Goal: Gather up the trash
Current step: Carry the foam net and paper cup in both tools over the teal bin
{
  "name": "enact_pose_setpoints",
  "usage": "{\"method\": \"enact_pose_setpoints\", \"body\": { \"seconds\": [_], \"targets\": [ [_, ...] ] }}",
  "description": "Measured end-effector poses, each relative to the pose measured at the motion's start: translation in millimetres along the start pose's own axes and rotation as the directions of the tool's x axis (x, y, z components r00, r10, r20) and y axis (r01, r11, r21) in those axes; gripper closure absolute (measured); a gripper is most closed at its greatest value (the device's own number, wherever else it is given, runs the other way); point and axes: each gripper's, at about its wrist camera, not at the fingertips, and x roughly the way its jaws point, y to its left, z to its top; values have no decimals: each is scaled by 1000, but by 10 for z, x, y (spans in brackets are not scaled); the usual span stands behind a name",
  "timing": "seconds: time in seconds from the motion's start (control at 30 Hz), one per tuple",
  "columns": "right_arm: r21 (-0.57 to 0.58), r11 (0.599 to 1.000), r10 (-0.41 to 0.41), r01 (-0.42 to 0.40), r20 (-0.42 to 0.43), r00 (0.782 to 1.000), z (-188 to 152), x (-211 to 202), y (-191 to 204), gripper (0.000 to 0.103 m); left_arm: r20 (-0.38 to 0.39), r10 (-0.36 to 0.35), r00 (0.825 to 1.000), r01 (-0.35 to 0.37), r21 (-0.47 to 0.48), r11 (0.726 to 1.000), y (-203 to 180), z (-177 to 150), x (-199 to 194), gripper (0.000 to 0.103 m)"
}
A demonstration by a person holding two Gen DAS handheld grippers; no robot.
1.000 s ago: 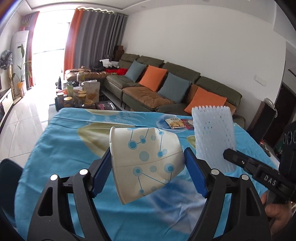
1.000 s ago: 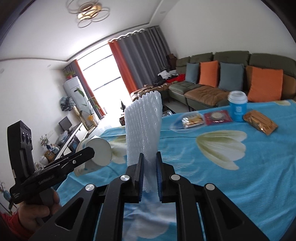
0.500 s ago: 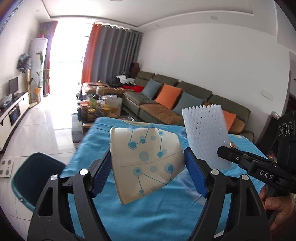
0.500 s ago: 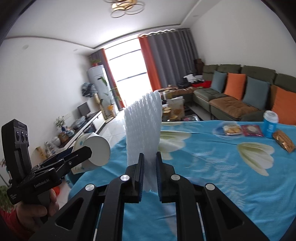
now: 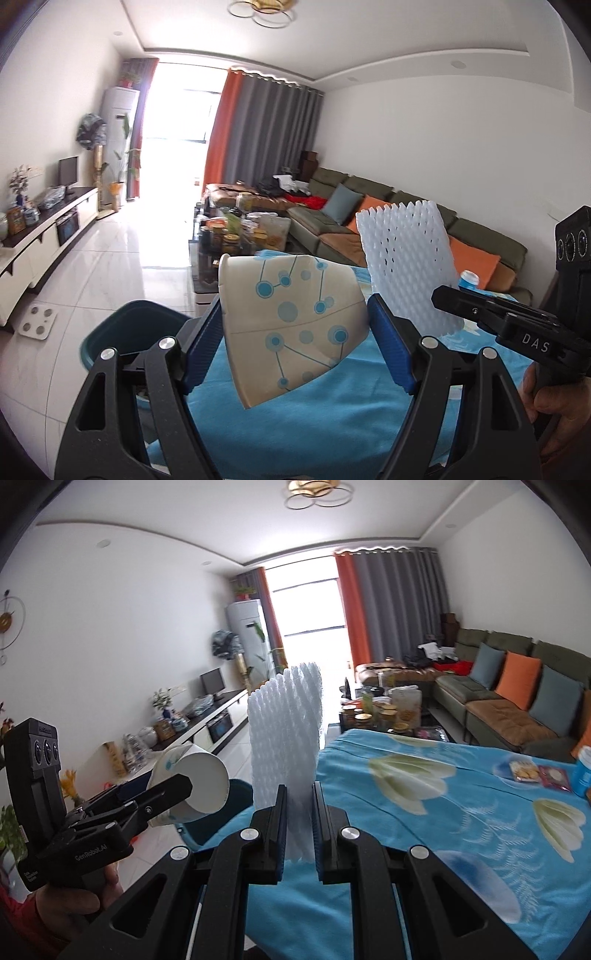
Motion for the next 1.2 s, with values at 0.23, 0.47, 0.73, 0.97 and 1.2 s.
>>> {"method": "enact_pose_setpoints", "body": {
  "seconds": [0.23,0.47,0.73,0.97,1.2],
  "targets": [
    [-69,995,69,-71,-28,997,76,220,318,92,19,110,994,-109,-40,993,379,-37,-333,27],
    [-144,983,105,-112,-54,993,220,461,583,92,10,201,980,-200,-78,977,784,-66,-578,27],
    [-202,967,132,-153,-111,985,331,883,789,92,-22,278,960,-278,-108,954,1166,-85,-649,27],
    [-216,957,152,-191,-185,971,391,1333,856,92,-74,321,944,-328,-132,935,1475,-66,-320,27],
    [-222,951,154,-217,-270,951,363,1785,914,92,-132,339,931,-356,-134,925,1691,-83,147,27]
  ]
}}
